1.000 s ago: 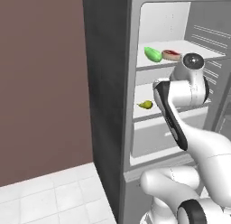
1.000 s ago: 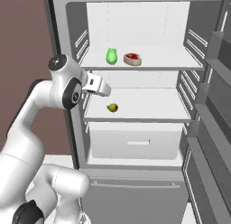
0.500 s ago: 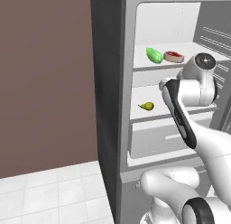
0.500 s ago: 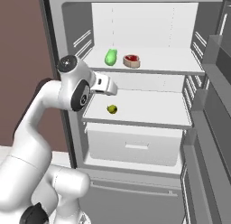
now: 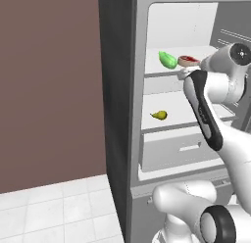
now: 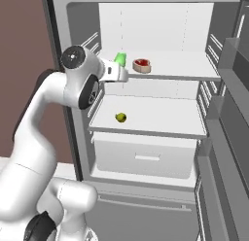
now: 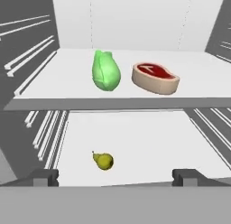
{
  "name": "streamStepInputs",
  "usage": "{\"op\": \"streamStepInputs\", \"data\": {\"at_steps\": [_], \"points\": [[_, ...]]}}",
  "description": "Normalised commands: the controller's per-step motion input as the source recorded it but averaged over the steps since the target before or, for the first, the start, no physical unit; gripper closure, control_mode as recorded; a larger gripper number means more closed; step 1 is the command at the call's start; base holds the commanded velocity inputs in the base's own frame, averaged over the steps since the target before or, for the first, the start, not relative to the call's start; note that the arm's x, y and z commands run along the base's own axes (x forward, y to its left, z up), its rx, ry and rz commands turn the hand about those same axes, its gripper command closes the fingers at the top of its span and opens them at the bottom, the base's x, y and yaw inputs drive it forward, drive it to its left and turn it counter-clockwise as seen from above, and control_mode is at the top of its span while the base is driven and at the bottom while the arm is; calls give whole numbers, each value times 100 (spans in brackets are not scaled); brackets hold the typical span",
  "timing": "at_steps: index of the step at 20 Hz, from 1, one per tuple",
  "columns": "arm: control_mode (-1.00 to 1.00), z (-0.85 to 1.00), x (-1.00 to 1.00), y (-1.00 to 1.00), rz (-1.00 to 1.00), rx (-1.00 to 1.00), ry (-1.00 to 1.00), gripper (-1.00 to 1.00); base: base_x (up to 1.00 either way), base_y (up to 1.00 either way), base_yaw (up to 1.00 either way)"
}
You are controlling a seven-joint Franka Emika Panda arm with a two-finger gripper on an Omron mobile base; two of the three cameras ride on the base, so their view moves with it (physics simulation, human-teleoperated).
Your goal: Open the fridge, remove the pear, corn, and steak, and place them on any counter.
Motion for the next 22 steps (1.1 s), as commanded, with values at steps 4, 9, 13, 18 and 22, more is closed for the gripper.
{"op": "streamStepInputs", "data": {"at_steps": [4,9,13,18,22], "points": [[-100,37,67,4,1,0,6,-100,0,0,0],[-100,12,67,7,2,2,10,-100,0,0,0],[-100,0,72,27,3,0,10,-100,0,0,0],[-100,-5,73,5,3,1,5,-100,0,0,0],[-100,-8,63,0,0,0,0,-100,0,0,0]]}}
